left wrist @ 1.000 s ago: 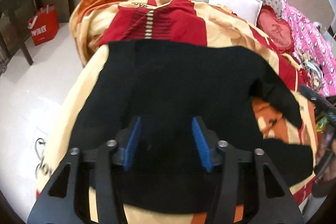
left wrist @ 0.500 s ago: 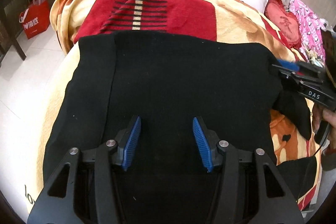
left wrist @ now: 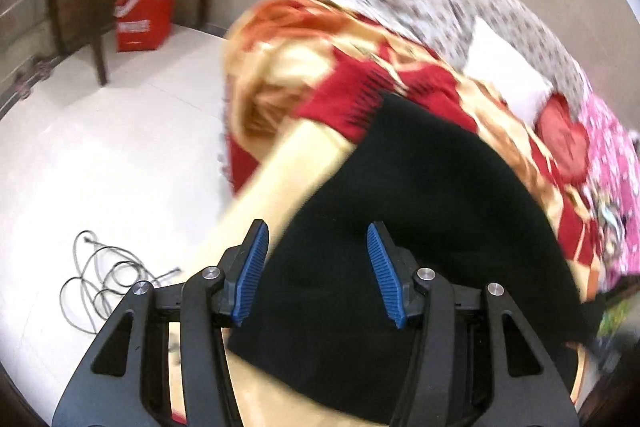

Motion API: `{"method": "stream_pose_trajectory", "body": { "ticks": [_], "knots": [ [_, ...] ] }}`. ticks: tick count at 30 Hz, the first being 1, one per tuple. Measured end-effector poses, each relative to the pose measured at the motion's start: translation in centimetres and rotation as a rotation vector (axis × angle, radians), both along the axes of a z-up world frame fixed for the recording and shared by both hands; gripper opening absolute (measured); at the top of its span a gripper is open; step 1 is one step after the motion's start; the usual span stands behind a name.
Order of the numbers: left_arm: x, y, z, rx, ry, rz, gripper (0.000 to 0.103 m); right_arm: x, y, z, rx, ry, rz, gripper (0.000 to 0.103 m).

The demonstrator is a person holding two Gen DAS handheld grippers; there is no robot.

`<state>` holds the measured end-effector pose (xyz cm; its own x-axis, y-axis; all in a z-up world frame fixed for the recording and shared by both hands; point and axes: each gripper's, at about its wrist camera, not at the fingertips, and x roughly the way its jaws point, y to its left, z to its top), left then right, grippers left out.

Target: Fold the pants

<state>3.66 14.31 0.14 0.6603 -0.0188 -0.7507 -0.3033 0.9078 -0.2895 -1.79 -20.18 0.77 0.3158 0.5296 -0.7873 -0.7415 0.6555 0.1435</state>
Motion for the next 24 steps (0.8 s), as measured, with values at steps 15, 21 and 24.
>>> {"method": "stream_pose_trajectory", "body": {
  "ticks": [15, 21, 24],
  "knots": [
    [-3.7, -1.9, 1.3, 0.042, -0.043, -0.069, 0.054, 0.2, 4.1, -0.6, 0.108, 0.02, -0.206, 0.048],
    [-2.4, -5.2, -2.0, 0.098, 0.046, -0.154, 0.054, 7.3, 3.1, -5.8, 0.054, 0.162, -0.442, 0.048],
    [-2.3, -5.1, -2.6, 0.06, 0.061, -0.157, 0.054, 8.2, 2.8, -6.8, 0.096, 0.224, -0.424, 0.014]
  ]
}}
